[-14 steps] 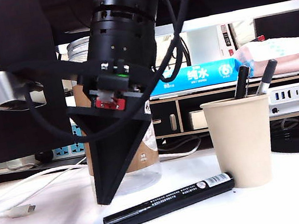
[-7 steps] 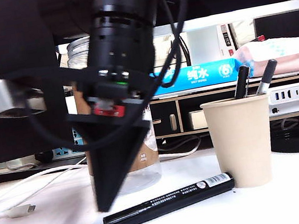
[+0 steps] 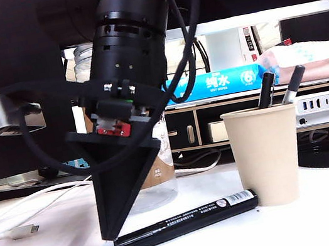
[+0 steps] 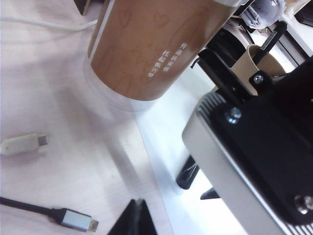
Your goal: Pick up the marker and insert it into the paper cup.
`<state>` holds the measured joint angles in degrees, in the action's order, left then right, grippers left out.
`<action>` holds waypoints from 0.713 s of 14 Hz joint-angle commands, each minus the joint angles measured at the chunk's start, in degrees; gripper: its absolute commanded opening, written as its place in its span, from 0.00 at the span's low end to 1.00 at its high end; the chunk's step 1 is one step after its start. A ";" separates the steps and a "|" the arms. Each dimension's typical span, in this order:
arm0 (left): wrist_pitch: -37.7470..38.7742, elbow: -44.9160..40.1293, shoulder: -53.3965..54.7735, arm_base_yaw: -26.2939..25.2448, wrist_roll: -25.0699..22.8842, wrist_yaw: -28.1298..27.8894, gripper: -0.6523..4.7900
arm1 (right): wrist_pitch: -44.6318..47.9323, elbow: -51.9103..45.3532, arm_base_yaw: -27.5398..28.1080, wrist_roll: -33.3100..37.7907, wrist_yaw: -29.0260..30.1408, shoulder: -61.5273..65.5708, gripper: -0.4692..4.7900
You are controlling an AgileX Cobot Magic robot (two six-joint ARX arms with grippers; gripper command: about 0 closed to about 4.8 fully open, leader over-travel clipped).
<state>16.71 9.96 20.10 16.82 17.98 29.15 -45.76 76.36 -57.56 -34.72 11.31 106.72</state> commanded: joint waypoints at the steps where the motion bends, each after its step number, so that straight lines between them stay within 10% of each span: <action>1: -0.72 0.04 0.00 -0.07 -0.28 0.04 0.11 | 0.35 0.28 -0.09 0.22 -0.33 0.59 0.39; 10: -0.94 0.04 0.00 -0.07 -0.46 0.04 0.11 | 0.11 0.26 -0.02 0.22 -1.33 0.96 0.37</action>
<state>16.67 9.96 20.08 16.82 17.78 29.15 -45.80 76.36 -57.54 -34.54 10.04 107.85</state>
